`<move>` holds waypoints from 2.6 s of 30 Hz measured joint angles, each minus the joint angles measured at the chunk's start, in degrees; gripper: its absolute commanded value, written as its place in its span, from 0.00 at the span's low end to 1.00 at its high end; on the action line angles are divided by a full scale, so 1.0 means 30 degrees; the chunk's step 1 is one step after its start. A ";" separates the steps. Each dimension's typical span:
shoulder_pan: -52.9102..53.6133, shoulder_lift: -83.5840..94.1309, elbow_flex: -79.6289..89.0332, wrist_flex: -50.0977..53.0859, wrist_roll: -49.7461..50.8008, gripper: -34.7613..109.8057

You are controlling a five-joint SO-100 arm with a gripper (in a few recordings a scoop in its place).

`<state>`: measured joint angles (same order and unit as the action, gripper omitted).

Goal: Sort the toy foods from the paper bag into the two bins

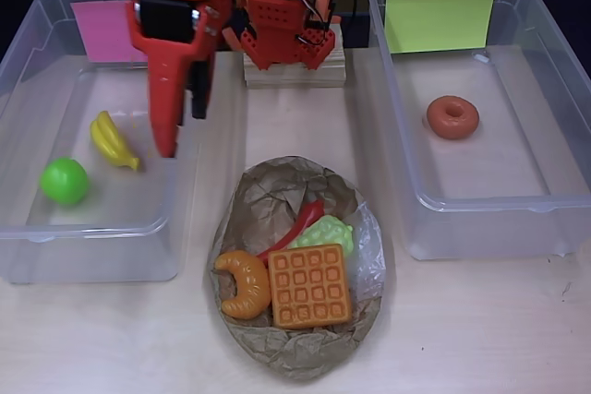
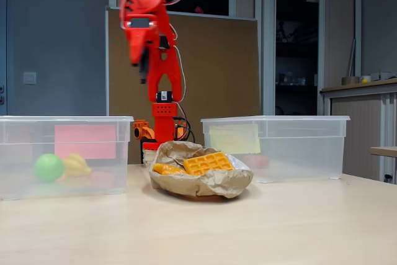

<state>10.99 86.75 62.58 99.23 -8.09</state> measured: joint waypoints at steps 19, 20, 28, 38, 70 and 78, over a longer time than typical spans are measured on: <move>-0.5771 -0.7588 0.3311 -0.7939 -0.1201 0.45; -0.5801 -0.7939 0.3340 -0.8115 -0.1230 0.45; -0.5742 -0.8730 0.3691 -0.9258 -0.1201 0.45; -0.5654 -0.9111 0.4424 -0.9844 -0.1289 0.43; -0.6621 -0.9434 -0.3604 -0.3135 0.0527 0.25; -0.7090 -0.3574 -0.1992 -0.0059 0.2549 0.26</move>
<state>-10.28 76.03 56.60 99.05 -0.44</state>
